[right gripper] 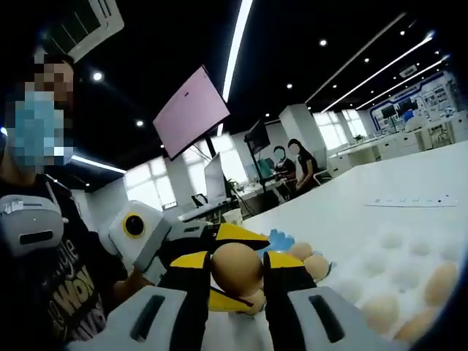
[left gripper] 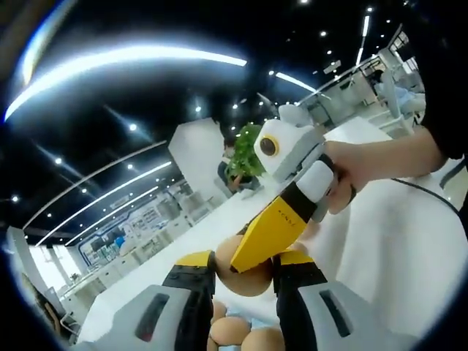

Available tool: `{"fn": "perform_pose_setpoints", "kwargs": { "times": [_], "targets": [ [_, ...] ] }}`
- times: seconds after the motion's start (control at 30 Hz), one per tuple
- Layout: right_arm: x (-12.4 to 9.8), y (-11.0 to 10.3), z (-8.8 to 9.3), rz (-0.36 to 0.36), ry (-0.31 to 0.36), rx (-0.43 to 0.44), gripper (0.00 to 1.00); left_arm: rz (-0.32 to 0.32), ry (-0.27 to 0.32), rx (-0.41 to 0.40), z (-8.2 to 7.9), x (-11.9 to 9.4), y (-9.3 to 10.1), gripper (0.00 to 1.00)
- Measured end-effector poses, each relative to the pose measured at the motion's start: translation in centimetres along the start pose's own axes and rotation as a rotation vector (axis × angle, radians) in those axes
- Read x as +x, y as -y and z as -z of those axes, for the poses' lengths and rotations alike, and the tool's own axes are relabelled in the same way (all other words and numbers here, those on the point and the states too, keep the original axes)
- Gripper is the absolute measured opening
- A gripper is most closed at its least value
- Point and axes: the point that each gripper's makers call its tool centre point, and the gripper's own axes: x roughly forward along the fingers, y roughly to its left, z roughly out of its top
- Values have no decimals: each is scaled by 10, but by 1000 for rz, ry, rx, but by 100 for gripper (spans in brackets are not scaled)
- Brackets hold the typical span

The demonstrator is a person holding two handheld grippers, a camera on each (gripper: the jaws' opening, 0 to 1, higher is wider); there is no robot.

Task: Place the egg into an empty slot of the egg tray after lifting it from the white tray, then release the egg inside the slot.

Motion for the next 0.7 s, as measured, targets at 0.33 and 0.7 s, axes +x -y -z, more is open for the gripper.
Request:
{"fn": "perform_pose_setpoints", "kwargs": {
  "times": [0.33, 0.7],
  "targets": [
    [-1, 0, -1, 7, -7, -11, 30, 16, 6, -38, -1, 0, -1, 31],
    [-11, 5, -9, 44, 21, -25, 30, -26, -17, -66, 8, -9, -20, 31]
  ]
}}
